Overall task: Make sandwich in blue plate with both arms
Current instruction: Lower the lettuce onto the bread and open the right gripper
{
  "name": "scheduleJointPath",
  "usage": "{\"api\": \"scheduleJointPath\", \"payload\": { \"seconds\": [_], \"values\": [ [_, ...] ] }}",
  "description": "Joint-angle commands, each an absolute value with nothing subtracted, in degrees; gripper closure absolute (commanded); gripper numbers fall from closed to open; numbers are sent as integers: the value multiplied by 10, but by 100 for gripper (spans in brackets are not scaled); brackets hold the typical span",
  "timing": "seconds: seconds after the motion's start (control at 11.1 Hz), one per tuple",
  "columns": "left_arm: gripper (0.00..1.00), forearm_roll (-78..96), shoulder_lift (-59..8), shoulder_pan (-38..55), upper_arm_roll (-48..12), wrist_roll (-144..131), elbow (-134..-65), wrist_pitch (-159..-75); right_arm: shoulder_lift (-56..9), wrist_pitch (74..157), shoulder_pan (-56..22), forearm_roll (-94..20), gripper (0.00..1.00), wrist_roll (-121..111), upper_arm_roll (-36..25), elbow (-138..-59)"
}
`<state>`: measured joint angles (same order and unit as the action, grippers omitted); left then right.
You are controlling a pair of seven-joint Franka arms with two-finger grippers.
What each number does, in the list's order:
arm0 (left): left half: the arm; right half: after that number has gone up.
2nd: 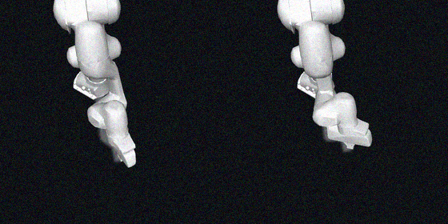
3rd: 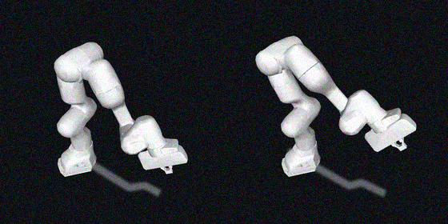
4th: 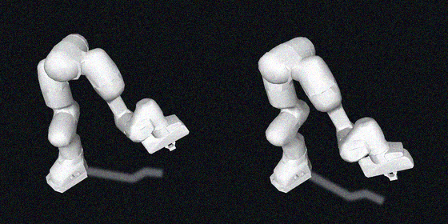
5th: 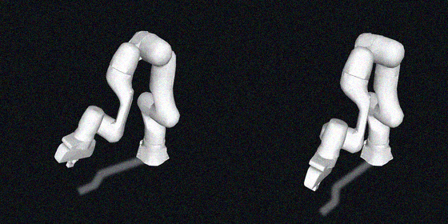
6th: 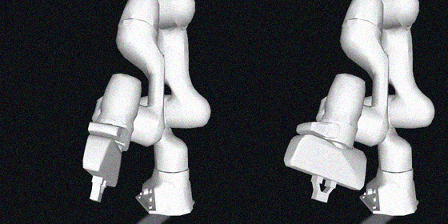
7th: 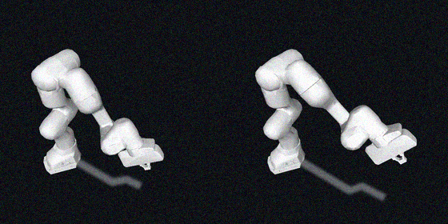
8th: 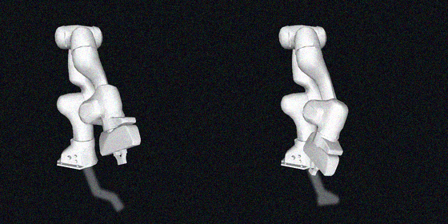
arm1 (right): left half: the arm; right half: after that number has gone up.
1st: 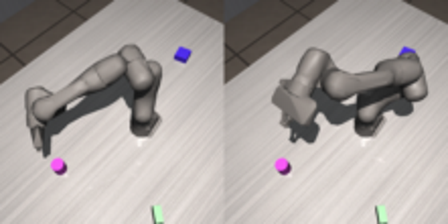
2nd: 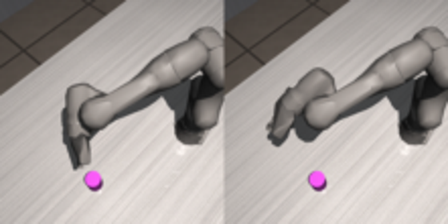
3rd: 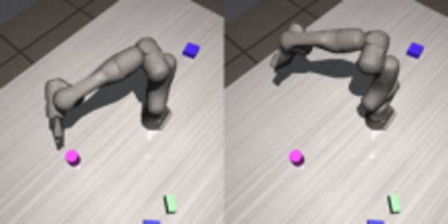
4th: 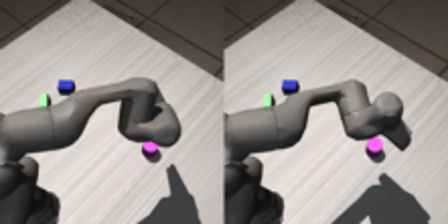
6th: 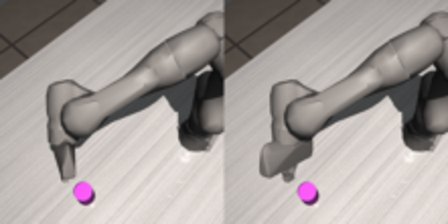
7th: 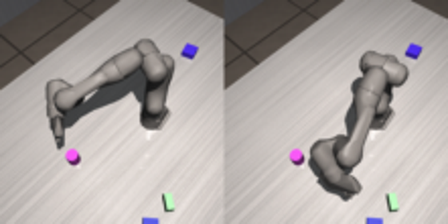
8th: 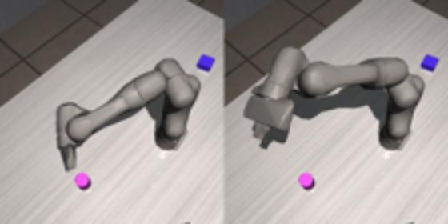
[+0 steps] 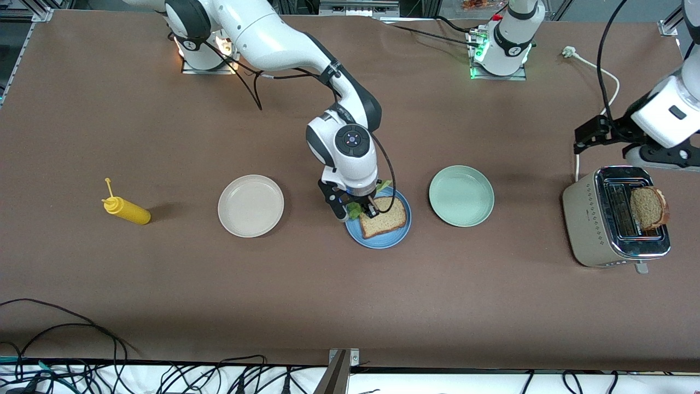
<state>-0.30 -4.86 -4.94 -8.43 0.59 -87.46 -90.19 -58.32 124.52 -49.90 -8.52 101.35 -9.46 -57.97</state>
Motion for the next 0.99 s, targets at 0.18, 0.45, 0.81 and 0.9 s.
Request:
{"api": "scheduleJointPath", "payload": {
  "seconds": [0.18, 0.45, 0.81, 0.9],
  "values": [
    [0, -6, -75, -52, -21, 50, -872, -914, -615, 1279, -528, -134, 100, 1023, -150, -553],
    [0, -8, -106, -52, 15, 61, -855, -921, -635, 1301, -538, -134, 100, 1018, -169, -553],
    [0, -4, -132, -53, 55, 107, -849, -953, -642, 1296, -541, -127, 0, 996, -176, -555],
    [0, -6, -136, -53, 65, 111, -849, -966, -641, 1287, -541, -132, 0, 994, -179, -555]
  ]
}}
